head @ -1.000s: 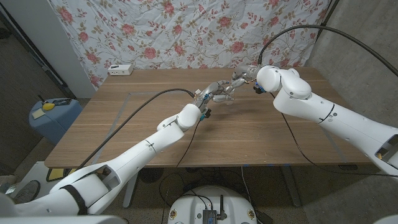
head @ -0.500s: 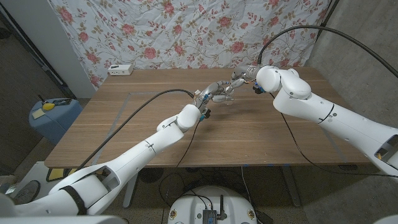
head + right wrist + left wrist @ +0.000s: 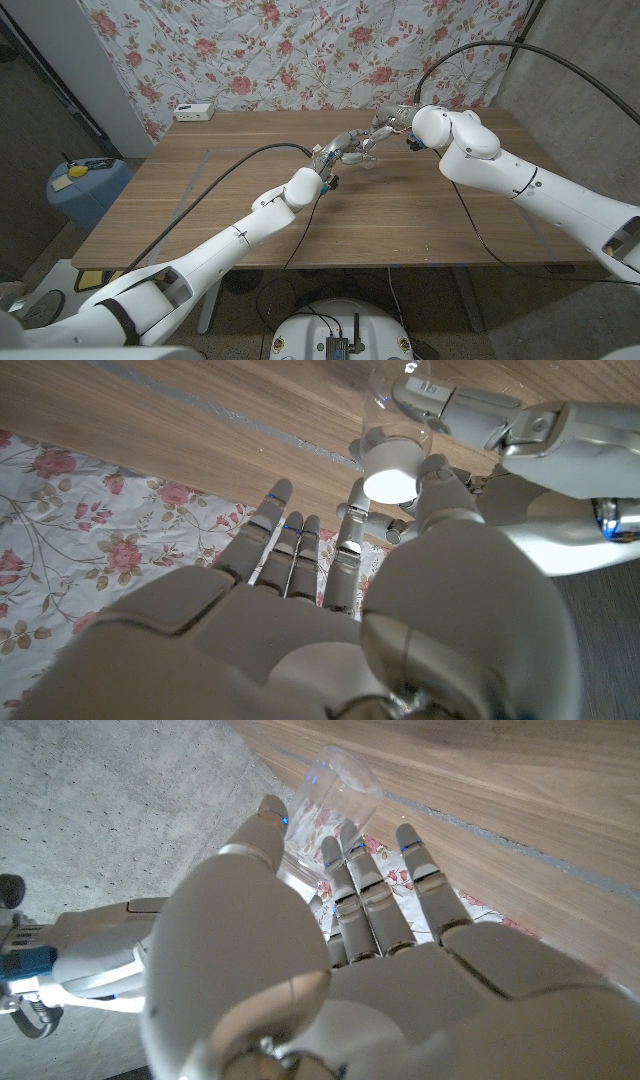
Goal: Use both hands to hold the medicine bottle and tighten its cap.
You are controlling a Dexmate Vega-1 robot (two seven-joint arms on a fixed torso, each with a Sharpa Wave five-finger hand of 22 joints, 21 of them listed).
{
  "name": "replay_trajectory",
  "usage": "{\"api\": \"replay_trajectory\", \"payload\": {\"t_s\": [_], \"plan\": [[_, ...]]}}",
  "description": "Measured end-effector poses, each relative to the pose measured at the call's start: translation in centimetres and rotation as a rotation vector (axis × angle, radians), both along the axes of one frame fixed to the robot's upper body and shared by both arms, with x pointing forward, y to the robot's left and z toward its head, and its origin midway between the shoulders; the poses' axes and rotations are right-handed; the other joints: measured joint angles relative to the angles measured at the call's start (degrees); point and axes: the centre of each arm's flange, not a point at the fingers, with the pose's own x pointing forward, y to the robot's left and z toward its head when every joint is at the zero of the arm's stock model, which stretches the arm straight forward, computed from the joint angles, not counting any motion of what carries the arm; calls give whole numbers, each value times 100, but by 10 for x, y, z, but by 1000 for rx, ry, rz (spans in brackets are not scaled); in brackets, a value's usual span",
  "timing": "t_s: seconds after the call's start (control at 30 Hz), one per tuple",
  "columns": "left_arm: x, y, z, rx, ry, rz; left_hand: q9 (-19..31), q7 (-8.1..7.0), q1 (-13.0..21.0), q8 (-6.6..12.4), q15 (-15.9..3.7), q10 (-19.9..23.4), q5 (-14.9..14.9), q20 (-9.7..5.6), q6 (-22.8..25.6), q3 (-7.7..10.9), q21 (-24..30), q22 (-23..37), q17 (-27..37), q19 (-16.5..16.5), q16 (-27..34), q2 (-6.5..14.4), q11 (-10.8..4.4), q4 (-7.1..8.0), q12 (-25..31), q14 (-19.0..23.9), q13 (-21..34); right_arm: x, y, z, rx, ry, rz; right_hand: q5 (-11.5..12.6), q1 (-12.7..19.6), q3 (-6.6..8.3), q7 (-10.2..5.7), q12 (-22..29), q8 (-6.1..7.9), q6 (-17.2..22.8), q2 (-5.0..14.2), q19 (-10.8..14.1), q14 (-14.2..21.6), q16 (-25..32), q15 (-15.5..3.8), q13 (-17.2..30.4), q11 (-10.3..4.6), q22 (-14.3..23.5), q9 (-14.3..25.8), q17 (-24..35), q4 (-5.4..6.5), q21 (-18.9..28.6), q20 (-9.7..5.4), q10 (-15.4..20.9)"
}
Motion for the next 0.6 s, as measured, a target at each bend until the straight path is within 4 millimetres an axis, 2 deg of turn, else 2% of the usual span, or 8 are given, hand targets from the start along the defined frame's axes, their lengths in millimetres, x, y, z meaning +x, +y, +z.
{"api": "replay_trajectory", "payload": {"t_s": [0.17, 0.43, 0.6], "plan": [[0, 0, 0, -1, -1, -1, 0, 0, 0, 0, 0, 0, -1, 7, 0, 0, 0, 0, 0, -7, -2, 0, 0, 0, -3, 0, -1, 0, -1, 0, 4, -6, -9, 0, -153, -74, -3, 0, 64, 165, -41, 34, 64, 0, -1, 0, 13, 0, -6, 27, 74, 0, 7, 53], [-1, 0, -2, -1, 0, -1, 0, -20, 0, 0, -4, 0, 14, 7, -21, 15, 0, 0, -1, -6, 8, 0, 0, -15, 4, 4, -3, 0, -1, -2, -1, -18, -22, 0, -287, -126, -7, 0, 110, 337, -73, 83, 114, 0, -11, -1, 42, 0, -14, 29, 126, 0, -1, 143], [-2, -1, -2, -3, -1, -3, 0, -20, -1, 0, -13, 0, 17, 7, -21, 15, 0, 0, -3, -6, 8, 0, 0, -15, 4, 13, -5, -1, 0, -4, -12, -28, -32, 0, -359, -165, 3, 0, 188, 474, -100, 110, 166, 44, -62, 0, -9, 0, -42, 28, 164, 0, 23, 194]]}}
